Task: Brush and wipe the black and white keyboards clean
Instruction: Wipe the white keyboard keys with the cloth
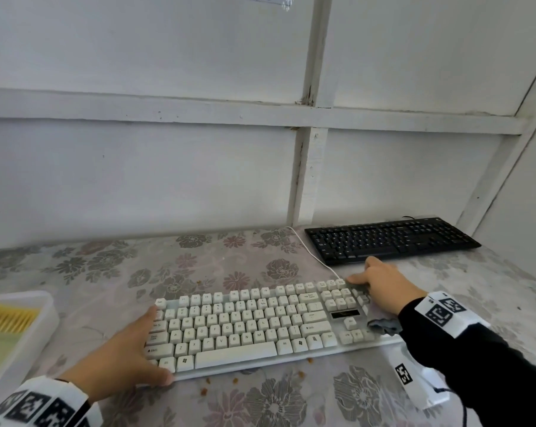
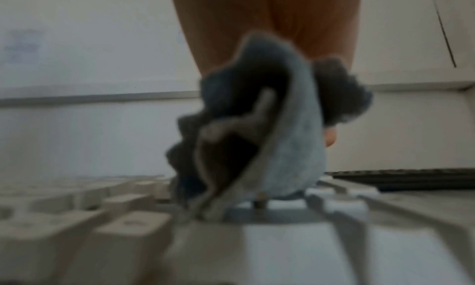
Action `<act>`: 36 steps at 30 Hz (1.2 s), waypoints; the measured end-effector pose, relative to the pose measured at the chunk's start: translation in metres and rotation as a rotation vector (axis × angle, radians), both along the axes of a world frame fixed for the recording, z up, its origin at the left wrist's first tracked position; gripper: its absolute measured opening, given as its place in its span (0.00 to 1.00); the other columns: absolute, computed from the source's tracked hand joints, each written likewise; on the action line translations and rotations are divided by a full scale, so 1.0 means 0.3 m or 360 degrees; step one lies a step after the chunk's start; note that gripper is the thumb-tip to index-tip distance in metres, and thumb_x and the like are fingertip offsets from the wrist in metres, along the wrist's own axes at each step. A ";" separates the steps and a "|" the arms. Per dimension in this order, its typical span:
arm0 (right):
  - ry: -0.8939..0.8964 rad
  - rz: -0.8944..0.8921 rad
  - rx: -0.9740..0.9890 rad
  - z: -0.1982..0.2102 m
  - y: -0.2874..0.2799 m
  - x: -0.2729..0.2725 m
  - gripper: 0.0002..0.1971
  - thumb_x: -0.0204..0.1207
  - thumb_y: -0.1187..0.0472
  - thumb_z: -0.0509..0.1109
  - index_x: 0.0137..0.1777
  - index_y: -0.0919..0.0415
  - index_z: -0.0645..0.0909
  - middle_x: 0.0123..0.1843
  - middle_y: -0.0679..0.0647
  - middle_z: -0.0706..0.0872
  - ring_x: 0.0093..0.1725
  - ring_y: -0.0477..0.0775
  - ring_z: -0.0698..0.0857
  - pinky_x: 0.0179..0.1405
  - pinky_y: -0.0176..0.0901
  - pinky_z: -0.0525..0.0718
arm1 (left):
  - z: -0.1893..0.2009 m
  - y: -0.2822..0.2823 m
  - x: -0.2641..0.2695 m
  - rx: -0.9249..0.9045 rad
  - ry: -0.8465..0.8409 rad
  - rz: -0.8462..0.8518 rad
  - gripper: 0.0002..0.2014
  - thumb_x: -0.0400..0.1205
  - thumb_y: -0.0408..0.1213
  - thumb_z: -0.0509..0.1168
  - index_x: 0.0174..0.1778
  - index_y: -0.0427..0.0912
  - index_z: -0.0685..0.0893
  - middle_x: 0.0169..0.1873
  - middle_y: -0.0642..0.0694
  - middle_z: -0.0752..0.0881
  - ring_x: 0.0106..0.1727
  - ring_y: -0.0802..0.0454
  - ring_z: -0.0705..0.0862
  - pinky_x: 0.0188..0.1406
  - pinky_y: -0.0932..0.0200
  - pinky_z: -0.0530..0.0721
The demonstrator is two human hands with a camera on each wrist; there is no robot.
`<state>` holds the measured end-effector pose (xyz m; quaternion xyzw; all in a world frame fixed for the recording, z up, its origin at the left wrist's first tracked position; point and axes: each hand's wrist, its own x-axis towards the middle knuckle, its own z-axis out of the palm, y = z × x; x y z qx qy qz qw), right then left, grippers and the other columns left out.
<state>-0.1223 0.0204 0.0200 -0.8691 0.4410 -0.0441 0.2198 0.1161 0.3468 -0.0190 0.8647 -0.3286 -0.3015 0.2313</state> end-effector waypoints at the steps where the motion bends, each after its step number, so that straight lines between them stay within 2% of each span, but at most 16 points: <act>1: -0.0008 0.0005 0.0005 -0.009 -0.006 -0.005 0.15 0.81 0.57 0.67 0.34 0.58 0.70 0.37 0.51 0.71 0.36 0.48 0.73 0.34 0.39 0.69 | -0.001 -0.001 0.001 -0.0003 0.0008 0.0000 0.64 0.59 0.47 0.78 0.82 0.45 0.41 0.80 0.47 0.59 0.76 0.51 0.65 0.72 0.60 0.65; 5: 0.0261 -0.0089 -0.0253 -0.028 -0.068 -0.054 0.16 0.84 0.54 0.60 0.39 0.61 0.82 0.41 0.50 0.67 0.54 0.62 0.77 0.51 0.46 0.72 | -0.005 -0.002 0.002 0.0008 -0.0021 0.0003 0.64 0.59 0.48 0.79 0.82 0.45 0.42 0.80 0.47 0.60 0.76 0.50 0.65 0.73 0.59 0.64; 8: 0.0327 -0.0154 -0.0265 -0.010 -0.102 -0.087 0.18 0.84 0.56 0.61 0.32 0.58 0.78 0.43 0.51 0.68 0.57 0.67 0.78 0.57 0.50 0.75 | -0.007 -0.001 0.002 0.0020 -0.0023 -0.0003 0.64 0.57 0.49 0.78 0.83 0.46 0.42 0.80 0.47 0.60 0.76 0.51 0.66 0.73 0.59 0.65; 10: 0.0276 -0.0156 -0.0274 0.002 -0.112 -0.074 0.17 0.83 0.60 0.61 0.32 0.61 0.79 0.41 0.50 0.66 0.54 0.66 0.79 0.56 0.50 0.76 | -0.010 0.002 0.007 0.0029 -0.0018 0.0001 0.63 0.59 0.48 0.79 0.83 0.47 0.42 0.80 0.48 0.60 0.75 0.51 0.66 0.73 0.59 0.65; 12: 0.0218 -0.0077 -0.0273 0.011 -0.092 -0.041 0.13 0.83 0.58 0.61 0.46 0.57 0.87 0.42 0.49 0.67 0.52 0.63 0.77 0.55 0.50 0.77 | -0.013 0.002 0.009 0.0029 -0.0024 0.0006 0.63 0.61 0.48 0.79 0.82 0.48 0.42 0.80 0.48 0.60 0.74 0.51 0.67 0.71 0.60 0.66; 14: 0.0246 0.0171 -0.0198 0.004 -0.046 -0.002 0.12 0.83 0.53 0.63 0.52 0.52 0.88 0.41 0.47 0.67 0.48 0.57 0.75 0.51 0.45 0.73 | -0.016 0.002 0.011 0.0035 -0.0042 0.0015 0.61 0.63 0.46 0.80 0.82 0.48 0.42 0.79 0.48 0.62 0.72 0.52 0.68 0.68 0.61 0.67; 16: 0.0208 0.0306 -0.0127 -0.005 -0.011 0.017 0.13 0.82 0.52 0.64 0.42 0.56 0.85 0.38 0.43 0.63 0.41 0.48 0.71 0.48 0.41 0.66 | -0.017 0.001 0.011 0.0041 -0.0047 0.0035 0.61 0.63 0.45 0.80 0.82 0.49 0.43 0.78 0.47 0.63 0.71 0.51 0.69 0.68 0.61 0.67; 18: 0.0093 0.0248 -0.0059 -0.010 -0.001 0.013 0.18 0.83 0.53 0.63 0.30 0.52 0.70 0.36 0.43 0.62 0.36 0.44 0.67 0.46 0.38 0.65 | -0.018 0.003 0.015 0.0052 -0.0038 0.0039 0.62 0.61 0.47 0.80 0.82 0.50 0.43 0.78 0.47 0.64 0.72 0.51 0.70 0.69 0.59 0.67; 20: 0.0055 0.0193 -0.0023 -0.007 -0.006 0.003 0.20 0.83 0.54 0.63 0.29 0.51 0.65 0.37 0.47 0.65 0.38 0.47 0.69 0.38 0.38 0.66 | -0.017 0.006 0.020 0.0069 -0.0031 0.0030 0.63 0.59 0.50 0.80 0.82 0.51 0.43 0.78 0.48 0.64 0.71 0.51 0.70 0.69 0.60 0.68; 22: 0.0113 0.0196 -0.0101 -0.016 -0.031 -0.014 0.20 0.84 0.54 0.62 0.29 0.47 0.66 0.39 0.48 0.66 0.46 0.55 0.75 0.43 0.41 0.70 | -0.014 0.007 0.020 0.0086 -0.0048 0.0011 0.65 0.57 0.52 0.79 0.82 0.50 0.42 0.78 0.48 0.64 0.72 0.52 0.70 0.69 0.60 0.69; 24: 0.0215 0.0166 -0.0217 -0.032 -0.075 -0.040 0.16 0.85 0.53 0.60 0.34 0.49 0.78 0.39 0.47 0.65 0.50 0.60 0.78 0.50 0.44 0.71 | -0.009 0.007 0.015 0.0100 -0.0074 -0.0016 0.68 0.50 0.58 0.76 0.82 0.51 0.43 0.78 0.49 0.65 0.71 0.53 0.70 0.69 0.61 0.69; 25: 0.0258 0.0127 -0.0264 -0.035 -0.097 -0.054 0.16 0.85 0.53 0.59 0.42 0.56 0.85 0.40 0.48 0.65 0.47 0.58 0.78 0.50 0.43 0.71 | -0.009 0.007 0.013 0.0100 -0.0085 -0.0024 0.69 0.47 0.61 0.74 0.82 0.51 0.43 0.77 0.50 0.66 0.71 0.53 0.71 0.70 0.60 0.69; 27: 0.0356 0.0083 -0.0337 -0.032 -0.138 -0.081 0.18 0.85 0.53 0.57 0.55 0.60 0.87 0.42 0.50 0.67 0.41 0.53 0.76 0.47 0.41 0.71 | -0.011 0.010 0.013 0.0080 -0.0087 -0.0025 0.70 0.45 0.63 0.73 0.82 0.53 0.43 0.76 0.51 0.67 0.70 0.54 0.72 0.70 0.60 0.70; 29: 0.0388 0.0041 -0.0352 -0.021 -0.161 -0.099 0.18 0.85 0.53 0.58 0.57 0.60 0.87 0.44 0.51 0.67 0.41 0.54 0.77 0.46 0.40 0.70 | -0.013 0.013 0.016 0.0051 -0.0062 -0.0012 0.71 0.45 0.62 0.75 0.82 0.53 0.44 0.76 0.51 0.68 0.70 0.54 0.72 0.71 0.59 0.70; 32: 0.0381 0.0079 -0.0426 -0.015 -0.163 -0.089 0.15 0.84 0.55 0.60 0.55 0.60 0.87 0.44 0.51 0.68 0.48 0.61 0.79 0.48 0.44 0.75 | -0.011 0.013 0.016 0.0033 -0.0040 0.0003 0.71 0.44 0.61 0.76 0.82 0.53 0.44 0.76 0.51 0.68 0.71 0.54 0.72 0.73 0.57 0.69; 36: 0.0131 0.0231 -0.0202 -0.043 -0.082 -0.026 0.10 0.82 0.58 0.64 0.58 0.58 0.83 0.42 0.46 0.72 0.43 0.49 0.74 0.36 0.33 0.68 | -0.008 0.011 0.017 0.0040 -0.0028 -0.0024 0.71 0.45 0.60 0.76 0.82 0.52 0.44 0.75 0.52 0.69 0.68 0.55 0.73 0.69 0.61 0.70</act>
